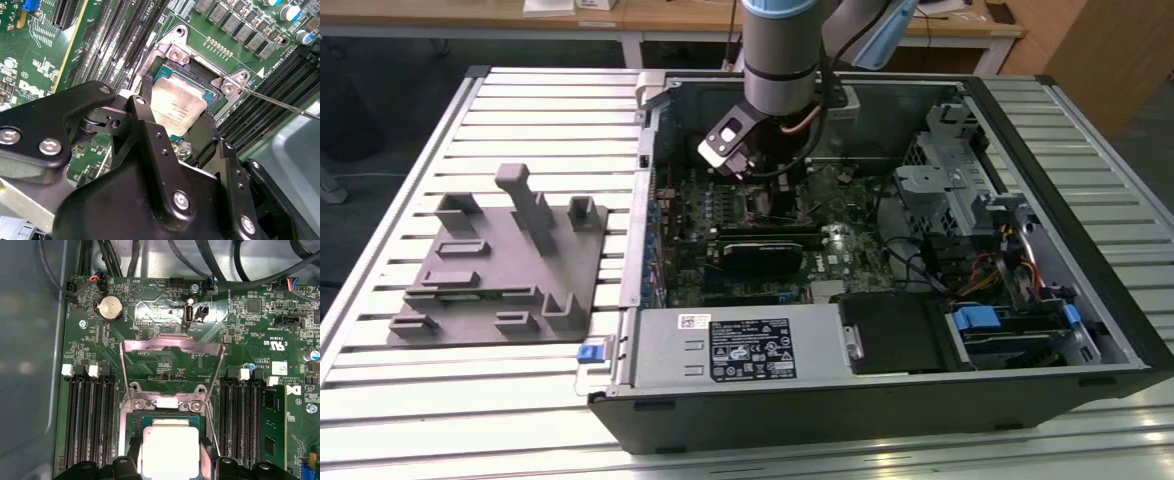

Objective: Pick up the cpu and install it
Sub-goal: 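Place the cpu into insertion slot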

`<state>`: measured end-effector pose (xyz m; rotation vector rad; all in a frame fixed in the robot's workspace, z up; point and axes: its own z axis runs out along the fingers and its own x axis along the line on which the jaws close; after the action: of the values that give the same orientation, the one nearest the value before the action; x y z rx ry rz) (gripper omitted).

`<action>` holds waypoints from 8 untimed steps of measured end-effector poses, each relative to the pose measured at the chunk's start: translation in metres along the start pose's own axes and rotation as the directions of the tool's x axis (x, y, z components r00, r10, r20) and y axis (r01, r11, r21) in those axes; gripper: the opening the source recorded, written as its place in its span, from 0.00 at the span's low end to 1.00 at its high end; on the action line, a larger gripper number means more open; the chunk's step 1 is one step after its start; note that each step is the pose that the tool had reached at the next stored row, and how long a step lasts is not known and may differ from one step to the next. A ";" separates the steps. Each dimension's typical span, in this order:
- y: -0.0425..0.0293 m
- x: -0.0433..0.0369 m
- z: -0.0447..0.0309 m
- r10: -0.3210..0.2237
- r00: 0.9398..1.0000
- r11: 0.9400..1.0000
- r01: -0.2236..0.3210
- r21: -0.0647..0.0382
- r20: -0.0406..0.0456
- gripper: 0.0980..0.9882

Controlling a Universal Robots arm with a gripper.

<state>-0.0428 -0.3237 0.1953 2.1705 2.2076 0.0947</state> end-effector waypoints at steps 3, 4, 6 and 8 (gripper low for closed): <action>-0.0001 0.0006 0.0011 0.000 1.000 1.000 0.000 0.000 0.000 0.50; -0.0001 0.0007 0.0016 0.000 1.000 1.000 0.000 0.000 0.000 0.50; -0.0002 0.0008 0.0024 0.000 1.000 1.000 0.000 0.000 0.000 0.50; -0.0003 0.0008 0.0026 0.000 1.000 1.000 0.000 0.000 0.000 0.50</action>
<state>-0.0429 -0.3229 0.1928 2.1708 2.2072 0.0941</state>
